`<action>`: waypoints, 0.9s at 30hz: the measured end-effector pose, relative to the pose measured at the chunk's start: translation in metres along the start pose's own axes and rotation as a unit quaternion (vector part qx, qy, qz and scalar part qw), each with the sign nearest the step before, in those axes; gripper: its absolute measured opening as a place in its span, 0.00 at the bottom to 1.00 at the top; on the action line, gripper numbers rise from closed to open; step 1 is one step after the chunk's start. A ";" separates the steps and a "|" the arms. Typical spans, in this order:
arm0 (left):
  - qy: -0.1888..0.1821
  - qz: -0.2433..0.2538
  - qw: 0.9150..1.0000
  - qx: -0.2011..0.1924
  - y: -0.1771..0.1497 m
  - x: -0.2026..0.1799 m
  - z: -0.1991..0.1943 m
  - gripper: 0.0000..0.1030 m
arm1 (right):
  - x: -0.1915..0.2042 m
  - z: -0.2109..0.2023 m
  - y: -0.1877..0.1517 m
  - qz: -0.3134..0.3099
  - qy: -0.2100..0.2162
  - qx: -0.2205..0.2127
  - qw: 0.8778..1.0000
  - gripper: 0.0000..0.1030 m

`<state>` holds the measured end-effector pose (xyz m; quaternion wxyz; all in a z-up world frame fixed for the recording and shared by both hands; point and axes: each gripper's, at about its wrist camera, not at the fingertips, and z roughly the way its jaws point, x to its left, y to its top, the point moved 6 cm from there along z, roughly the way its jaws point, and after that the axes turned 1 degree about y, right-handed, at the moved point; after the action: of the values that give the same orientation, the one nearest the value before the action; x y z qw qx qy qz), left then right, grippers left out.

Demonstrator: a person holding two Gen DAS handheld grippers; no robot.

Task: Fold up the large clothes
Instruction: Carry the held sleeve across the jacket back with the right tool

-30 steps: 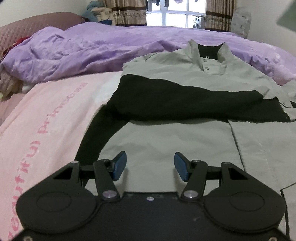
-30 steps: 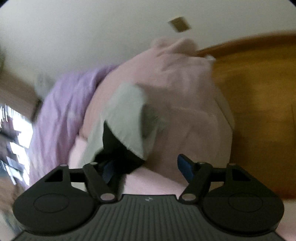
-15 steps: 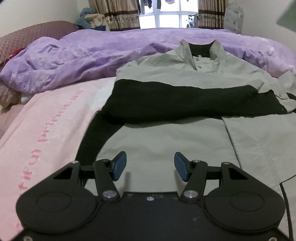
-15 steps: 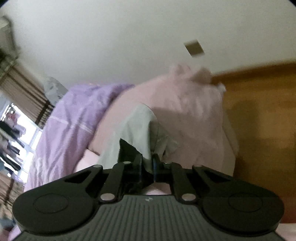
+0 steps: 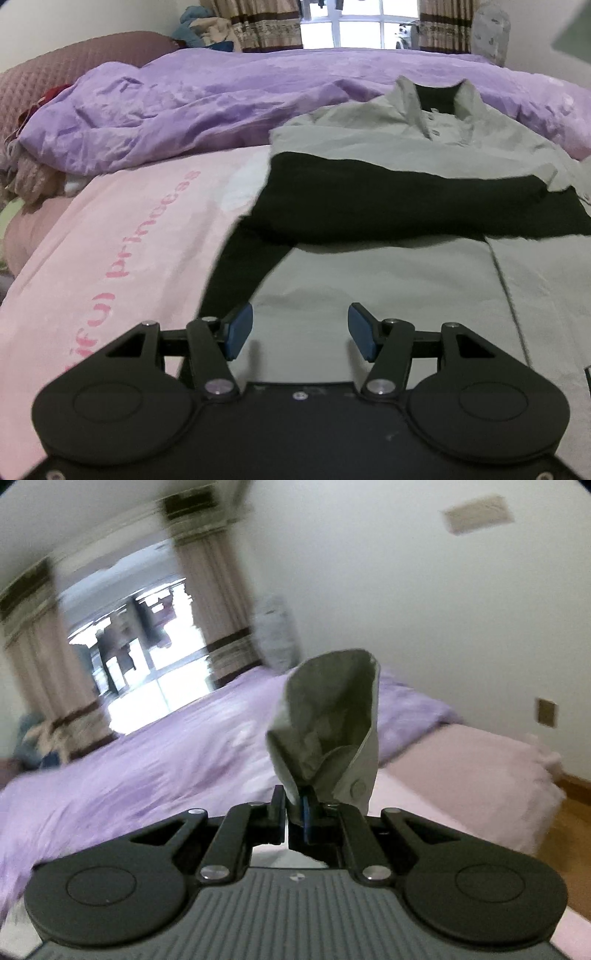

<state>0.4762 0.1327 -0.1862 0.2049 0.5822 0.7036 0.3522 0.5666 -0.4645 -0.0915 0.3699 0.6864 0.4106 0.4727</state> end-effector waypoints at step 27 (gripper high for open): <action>-0.030 0.009 0.999 -0.006 0.030 0.041 0.040 0.57 | 0.265 -0.007 -0.123 -0.052 0.127 0.077 0.988 0.08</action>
<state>0.5148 0.1844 -0.1864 0.2262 0.5977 0.6897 0.3403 0.5905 -0.1734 -0.1080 0.2844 0.6251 0.5246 0.5031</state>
